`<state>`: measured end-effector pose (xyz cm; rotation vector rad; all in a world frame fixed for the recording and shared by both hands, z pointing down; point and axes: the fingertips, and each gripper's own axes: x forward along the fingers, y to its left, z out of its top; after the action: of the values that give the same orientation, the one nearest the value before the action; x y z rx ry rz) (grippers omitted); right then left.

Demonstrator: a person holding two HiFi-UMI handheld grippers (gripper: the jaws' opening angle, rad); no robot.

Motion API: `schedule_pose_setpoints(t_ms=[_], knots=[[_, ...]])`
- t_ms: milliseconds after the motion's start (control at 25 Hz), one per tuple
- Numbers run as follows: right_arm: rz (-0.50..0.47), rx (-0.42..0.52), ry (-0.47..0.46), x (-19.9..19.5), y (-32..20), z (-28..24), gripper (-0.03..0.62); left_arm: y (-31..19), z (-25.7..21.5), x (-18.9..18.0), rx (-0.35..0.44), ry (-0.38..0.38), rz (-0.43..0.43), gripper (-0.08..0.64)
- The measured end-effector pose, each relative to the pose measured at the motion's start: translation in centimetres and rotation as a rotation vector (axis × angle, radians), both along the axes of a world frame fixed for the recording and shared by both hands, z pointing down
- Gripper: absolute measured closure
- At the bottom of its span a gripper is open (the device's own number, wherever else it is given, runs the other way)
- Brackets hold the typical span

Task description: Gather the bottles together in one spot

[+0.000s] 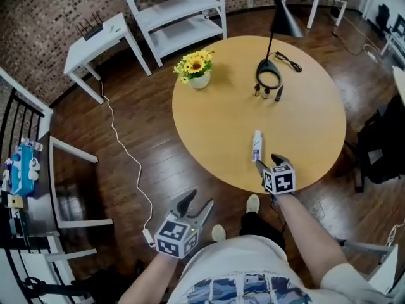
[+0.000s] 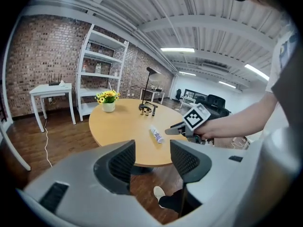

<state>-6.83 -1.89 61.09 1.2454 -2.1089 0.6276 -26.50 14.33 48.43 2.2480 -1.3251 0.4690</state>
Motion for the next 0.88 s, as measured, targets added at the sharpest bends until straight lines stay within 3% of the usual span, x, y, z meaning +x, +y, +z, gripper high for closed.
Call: schedule_pose_setpoints(t_ms=[200,480,680,880], knots=[[-0.032,-0.119,0.044,-1.2,-6.0,5.4,0.308,-2.7,0.9,1.5,-0.043,-0.007,-0.036,0.353],[-0.131,-0.233,0.022,-2.9,-7.9,8.5,0.318,-7.5,1.0,4.8,-0.083,-0.010,-0.024,0.353],[-0.088,-0.340,-0.118,-1.5,-7.4,8.4,0.382,-11.2,0.8,7.2,-0.101,-0.006,0.011,0.354],[-0.020,-0.417,-0.318,2.0,-6.5,7.7,0.387,-14.5,1.4,10.4,-0.129,0.002,0.064,0.354]])
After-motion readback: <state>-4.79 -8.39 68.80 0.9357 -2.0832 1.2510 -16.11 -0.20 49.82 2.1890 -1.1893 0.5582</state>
